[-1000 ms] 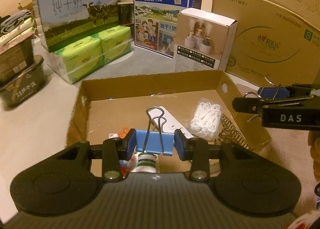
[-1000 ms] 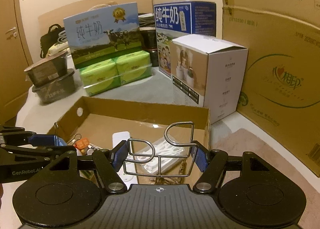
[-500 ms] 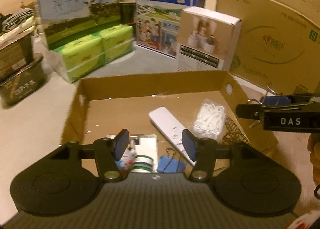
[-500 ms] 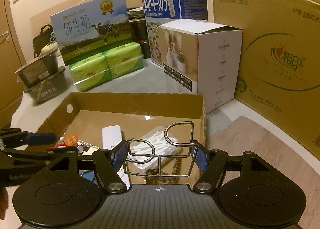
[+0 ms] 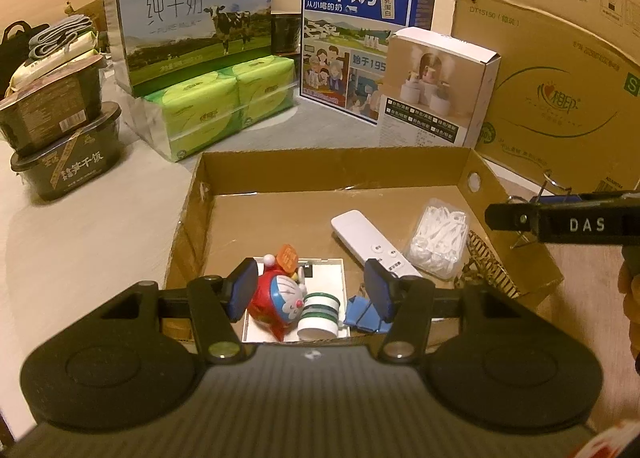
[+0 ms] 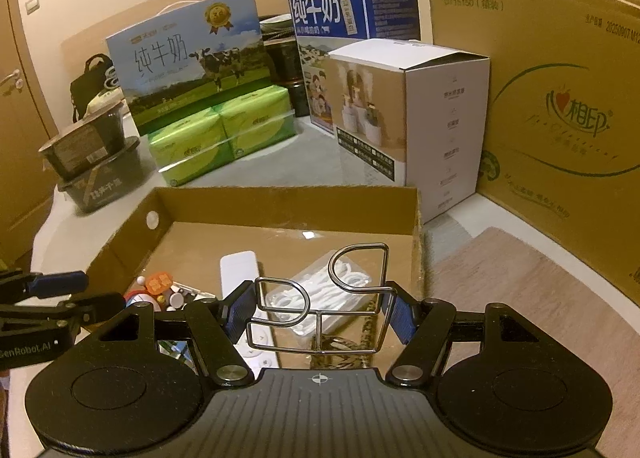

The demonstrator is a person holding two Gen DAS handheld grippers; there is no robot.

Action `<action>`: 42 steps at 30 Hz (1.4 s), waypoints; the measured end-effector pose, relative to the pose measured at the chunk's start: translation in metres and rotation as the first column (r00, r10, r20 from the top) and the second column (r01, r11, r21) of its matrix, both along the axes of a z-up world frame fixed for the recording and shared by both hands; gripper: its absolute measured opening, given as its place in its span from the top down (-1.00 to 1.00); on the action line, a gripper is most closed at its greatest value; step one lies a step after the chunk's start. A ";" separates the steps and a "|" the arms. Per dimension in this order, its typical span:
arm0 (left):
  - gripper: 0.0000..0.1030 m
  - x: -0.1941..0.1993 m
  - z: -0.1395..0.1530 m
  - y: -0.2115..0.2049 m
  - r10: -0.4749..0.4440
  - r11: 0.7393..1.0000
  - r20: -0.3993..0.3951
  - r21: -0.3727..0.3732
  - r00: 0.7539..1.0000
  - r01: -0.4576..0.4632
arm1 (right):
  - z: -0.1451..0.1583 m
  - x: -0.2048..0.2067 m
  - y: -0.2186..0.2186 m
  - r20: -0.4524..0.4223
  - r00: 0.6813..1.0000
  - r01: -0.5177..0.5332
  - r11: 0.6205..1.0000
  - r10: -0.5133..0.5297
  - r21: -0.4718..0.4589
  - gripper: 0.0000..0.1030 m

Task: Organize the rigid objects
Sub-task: 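Lower the binder clip and wire rack into the tray and open both tools, then withdraw both open tools from the tray toward the two plug adapters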

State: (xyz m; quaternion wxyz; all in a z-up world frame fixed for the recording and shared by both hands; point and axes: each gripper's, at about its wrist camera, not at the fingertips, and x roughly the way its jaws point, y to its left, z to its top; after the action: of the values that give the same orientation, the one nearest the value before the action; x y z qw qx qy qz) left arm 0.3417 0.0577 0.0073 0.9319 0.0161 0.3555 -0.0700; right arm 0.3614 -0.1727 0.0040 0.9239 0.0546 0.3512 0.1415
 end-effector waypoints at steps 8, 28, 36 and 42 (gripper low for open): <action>-0.20 -0.008 -0.001 0.004 0.013 1.000 0.004 -0.001 1.000 -0.013 | -0.002 0.001 -0.002 0.000 1.000 -0.004 0.997 0.004 0.072 -0.60; -0.31 -0.086 0.024 -0.007 0.014 0.999 0.013 -0.043 1.000 -0.013 | 0.020 -0.068 -0.020 -0.034 0.997 0.064 0.997 -0.063 0.043 -0.62; -0.39 -0.135 0.043 -0.005 0.026 0.998 0.030 -0.066 0.999 -0.024 | 0.039 -0.122 -0.016 -0.019 0.998 0.057 0.998 -0.056 0.035 -0.62; -0.45 -0.170 0.051 -0.003 0.038 0.996 0.044 -0.079 0.998 -0.034 | 0.049 -0.163 -0.014 -0.008 0.998 0.061 0.998 -0.061 0.024 -0.62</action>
State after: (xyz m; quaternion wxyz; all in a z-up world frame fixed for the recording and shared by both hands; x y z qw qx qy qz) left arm 0.1716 0.0549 0.0583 0.9408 -0.0254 0.3313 -0.0667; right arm 0.1986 -0.1863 0.0532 0.9258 0.0769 0.3511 0.1171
